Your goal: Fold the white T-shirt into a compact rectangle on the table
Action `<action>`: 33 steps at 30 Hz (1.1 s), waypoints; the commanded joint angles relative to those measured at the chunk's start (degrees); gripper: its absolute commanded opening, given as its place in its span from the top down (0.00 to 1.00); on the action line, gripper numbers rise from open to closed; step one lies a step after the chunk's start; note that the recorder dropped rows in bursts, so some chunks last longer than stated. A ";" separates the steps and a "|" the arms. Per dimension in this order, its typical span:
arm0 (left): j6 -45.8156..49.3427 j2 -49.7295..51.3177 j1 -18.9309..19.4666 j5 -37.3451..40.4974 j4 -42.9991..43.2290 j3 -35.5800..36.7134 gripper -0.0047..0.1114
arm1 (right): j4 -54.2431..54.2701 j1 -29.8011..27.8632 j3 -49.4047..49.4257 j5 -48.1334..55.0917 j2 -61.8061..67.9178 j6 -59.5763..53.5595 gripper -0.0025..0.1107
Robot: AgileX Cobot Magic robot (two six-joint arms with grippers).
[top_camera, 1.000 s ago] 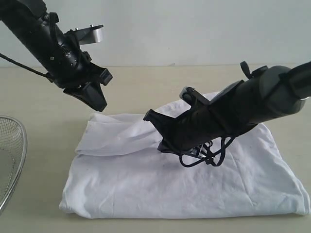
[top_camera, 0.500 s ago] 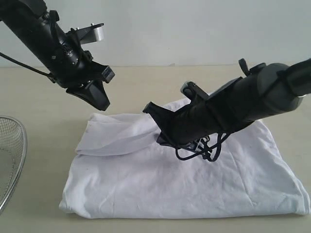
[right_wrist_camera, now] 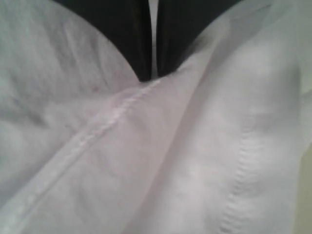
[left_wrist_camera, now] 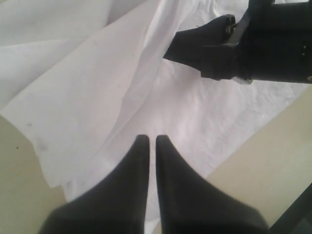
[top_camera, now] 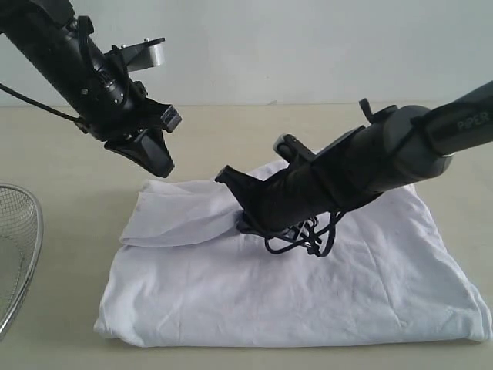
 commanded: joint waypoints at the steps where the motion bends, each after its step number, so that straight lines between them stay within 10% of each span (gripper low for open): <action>1: -0.52 -0.49 0.21 0.45 -0.57 -0.33 0.92 | 0.22 0.11 -2.84 -1.00 -0.04 -0.09 0.98; 33: 7.91 9.85 -5.88 4.26 3.32 3.04 0.92 | -3.83 -6.94 -13.37 4.54 -9.22 -5.74 0.98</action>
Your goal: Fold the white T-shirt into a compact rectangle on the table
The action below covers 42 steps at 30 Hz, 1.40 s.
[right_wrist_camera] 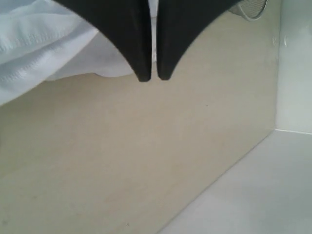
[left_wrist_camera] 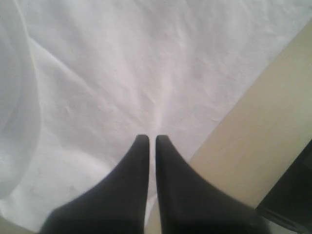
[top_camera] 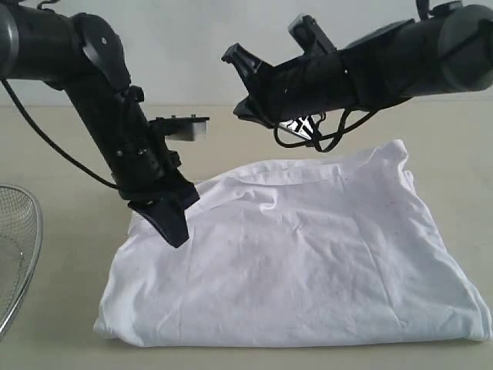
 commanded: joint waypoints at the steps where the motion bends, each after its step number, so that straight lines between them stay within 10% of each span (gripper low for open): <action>1: 0.34 2.80 -0.20 -0.14 2.16 0.19 0.92 | -2.88 -0.47 -0.29 1.02 -2.98 -1.13 0.98; 10: -0.47 3.43 -0.20 -17.12 10.11 0.19 0.92 | -4.56 -0.47 -0.29 4.01 -3.50 -2.58 0.98; 18: -20.80 3.32 0.01 -29.17 41.26 -3.91 0.92 | -7.80 -0.47 -0.29 5.22 -3.50 -2.81 0.98; 31: -14.38 -1.44 0.40 -11.77 27.06 -12.20 0.92 | -14.16 -0.46 5.93 13.58 -1.51 -3.88 0.98; 42: -12.26 -1.33 -0.95 -7.18 20.92 -2.27 0.92 | -14.16 -0.46 5.99 12.27 -0.96 -4.99 0.98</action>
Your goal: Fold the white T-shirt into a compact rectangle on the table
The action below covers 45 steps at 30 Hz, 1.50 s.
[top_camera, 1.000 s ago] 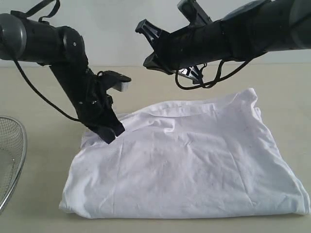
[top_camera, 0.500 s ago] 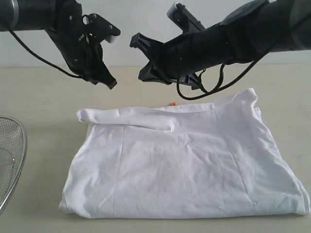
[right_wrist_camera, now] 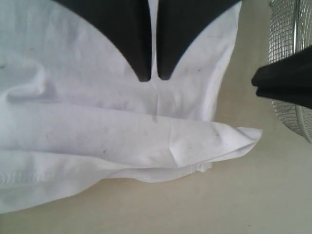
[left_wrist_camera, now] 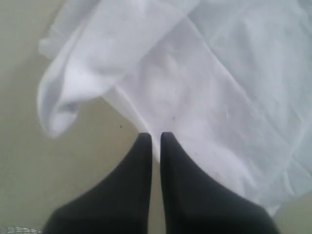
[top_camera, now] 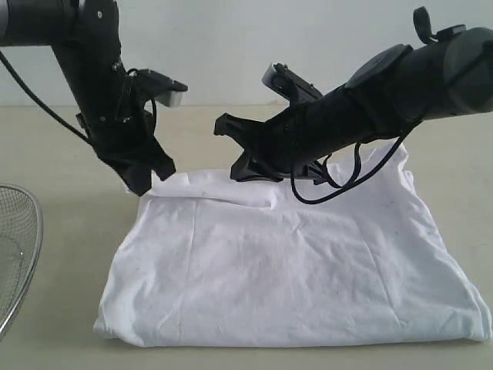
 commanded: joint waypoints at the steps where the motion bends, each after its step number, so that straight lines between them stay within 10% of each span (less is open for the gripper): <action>1: 0.11 -0.34 -1.75 -2.60 -2.34 4.53 0.92 | -0.33 -0.37 0.13 -0.82 -0.40 -1.08 0.98; 27: -9.72 5.84 -4.89 -17.27 0.90 8.12 0.92 | -0.33 -0.37 0.13 2.26 -0.40 -1.63 0.98; 45: -13.34 5.24 2.80 -16.72 5.21 8.12 0.92 | -0.33 -0.37 0.13 1.96 -0.40 -2.05 0.98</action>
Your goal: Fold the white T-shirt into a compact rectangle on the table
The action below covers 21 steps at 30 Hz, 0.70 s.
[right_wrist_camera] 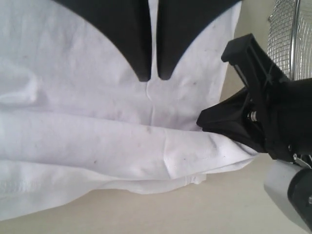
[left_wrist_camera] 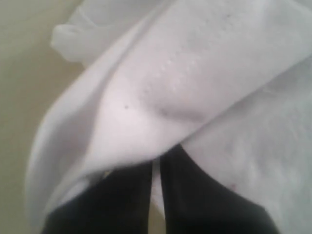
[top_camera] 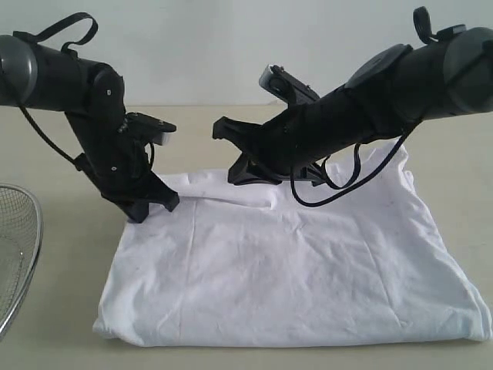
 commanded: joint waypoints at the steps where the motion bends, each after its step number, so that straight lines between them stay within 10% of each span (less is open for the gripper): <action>1: -1.76 -0.51 0.95 0.76 2.03 -0.14 0.92 | -0.21 -0.37 0.13 -0.04 -0.40 -0.67 0.98; 21: 0.25 -6.06 4.02 1.52 -4.40 -0.14 0.92 | -12.11 -4.47 0.13 -1.93 -0.40 2.44 0.98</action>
